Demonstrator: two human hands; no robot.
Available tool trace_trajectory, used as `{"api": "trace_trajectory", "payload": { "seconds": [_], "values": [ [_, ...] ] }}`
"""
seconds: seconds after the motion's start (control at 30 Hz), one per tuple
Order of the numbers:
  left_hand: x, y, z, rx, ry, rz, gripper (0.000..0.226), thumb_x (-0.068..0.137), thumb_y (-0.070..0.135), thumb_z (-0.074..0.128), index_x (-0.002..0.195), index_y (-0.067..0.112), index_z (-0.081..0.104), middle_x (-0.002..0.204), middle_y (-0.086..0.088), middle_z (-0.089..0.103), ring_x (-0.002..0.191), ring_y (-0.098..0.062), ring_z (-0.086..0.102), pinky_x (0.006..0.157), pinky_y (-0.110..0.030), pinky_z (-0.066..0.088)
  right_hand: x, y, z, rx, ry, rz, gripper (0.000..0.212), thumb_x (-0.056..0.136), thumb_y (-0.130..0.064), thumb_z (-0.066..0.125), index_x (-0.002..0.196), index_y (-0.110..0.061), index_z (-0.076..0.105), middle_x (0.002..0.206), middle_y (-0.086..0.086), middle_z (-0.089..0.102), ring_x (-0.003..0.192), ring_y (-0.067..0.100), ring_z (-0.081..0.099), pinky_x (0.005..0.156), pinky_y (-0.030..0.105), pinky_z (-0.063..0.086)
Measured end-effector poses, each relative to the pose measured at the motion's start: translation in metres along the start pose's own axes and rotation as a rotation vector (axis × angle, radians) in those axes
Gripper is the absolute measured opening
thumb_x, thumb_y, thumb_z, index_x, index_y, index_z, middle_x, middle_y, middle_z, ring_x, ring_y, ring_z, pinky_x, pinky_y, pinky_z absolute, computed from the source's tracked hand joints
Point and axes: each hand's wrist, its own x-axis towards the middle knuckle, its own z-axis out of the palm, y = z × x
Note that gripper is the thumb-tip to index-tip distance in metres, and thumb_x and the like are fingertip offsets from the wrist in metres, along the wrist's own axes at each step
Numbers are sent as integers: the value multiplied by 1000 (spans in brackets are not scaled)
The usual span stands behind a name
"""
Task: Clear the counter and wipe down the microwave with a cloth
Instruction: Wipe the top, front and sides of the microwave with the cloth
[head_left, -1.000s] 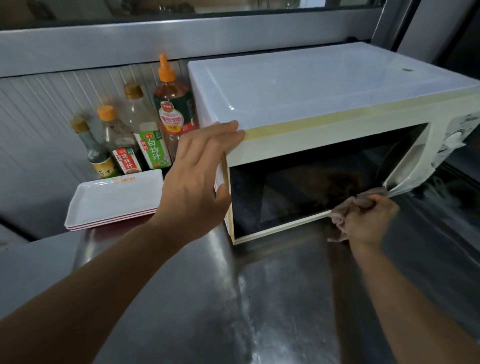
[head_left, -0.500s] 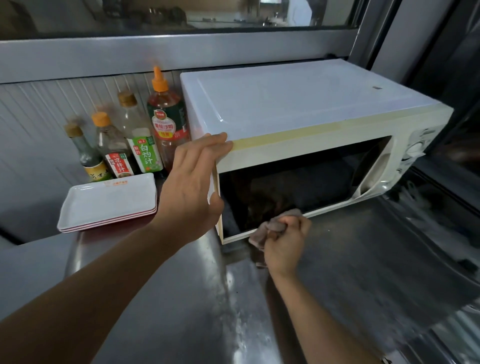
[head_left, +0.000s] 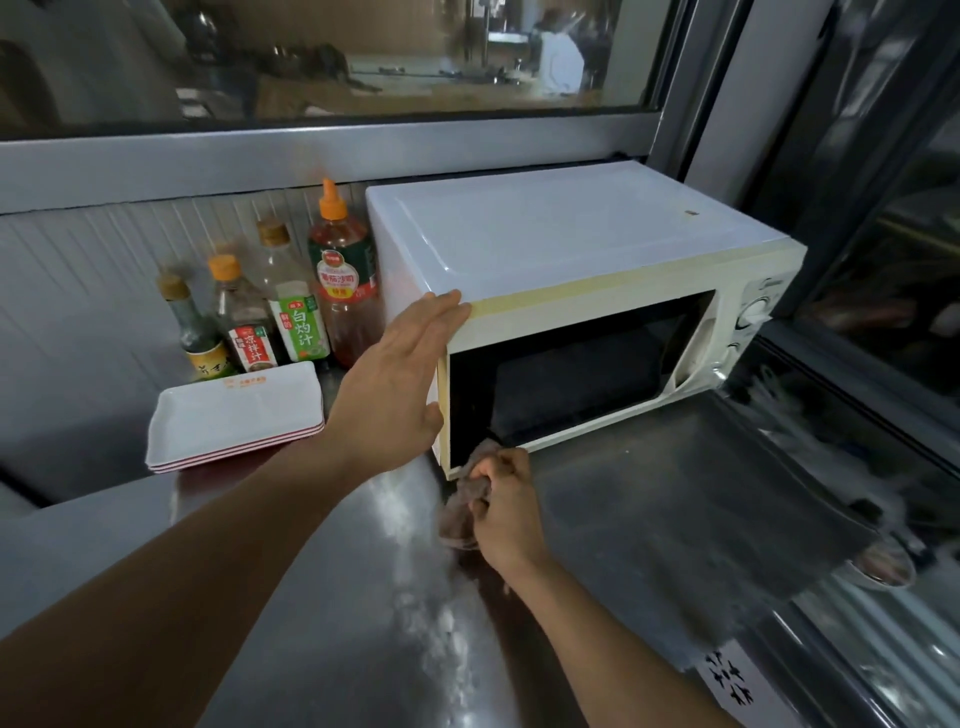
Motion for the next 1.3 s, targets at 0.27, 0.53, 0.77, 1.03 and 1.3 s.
{"api": "trace_trajectory", "payload": {
  "seconds": [0.27, 0.53, 0.77, 1.03, 1.3],
  "values": [
    [-10, 10, -29, 35, -204, -96, 97, 72, 7, 67, 150, 28, 13, 158, 14, 1, 118, -23, 53, 78, -40, 54, -23, -29, -66, -128, -47, -52, 18, 86, -3, 54, 102, -10, 60, 112, 9, 50, 98, 23, 52, 83, 26, 43],
    [-72, 10, -55, 118, -394, -267, 82, 80, 18, 67, 147, 28, 20, 154, 7, 21, 125, -20, 46, 87, -37, 49, -30, -55, -113, -223, -146, -126, 22, 87, -3, 53, 107, -10, 58, 113, 11, 48, 102, 25, 50, 85, 27, 41],
    [-131, 29, -76, 122, -431, -479, 77, 82, 20, 67, 146, 25, 25, 150, 0, 32, 133, -20, 38, 106, -34, 37, -34, -67, -123, -239, -219, -256, 23, 86, -5, 55, 107, -12, 59, 114, 10, 48, 101, 25, 50, 84, 28, 42],
    [-177, 54, -103, 188, -486, -611, 75, 83, 21, 63, 146, 26, 24, 152, 3, 29, 135, -19, 36, 105, -34, 37, -49, -86, -115, -133, -269, -316, 20, 84, 1, 53, 94, -16, 58, 101, -6, 41, 85, 11, 49, 81, 19, 40],
    [-182, 38, -122, 182, -463, -580, 73, 83, 20, 64, 145, 25, 26, 149, 0, 33, 132, -21, 39, 105, -38, 38, -51, -117, -111, -159, -215, -324, 22, 84, 1, 53, 94, -17, 60, 104, -2, 44, 89, 16, 53, 84, 26, 47]
  ]
}}
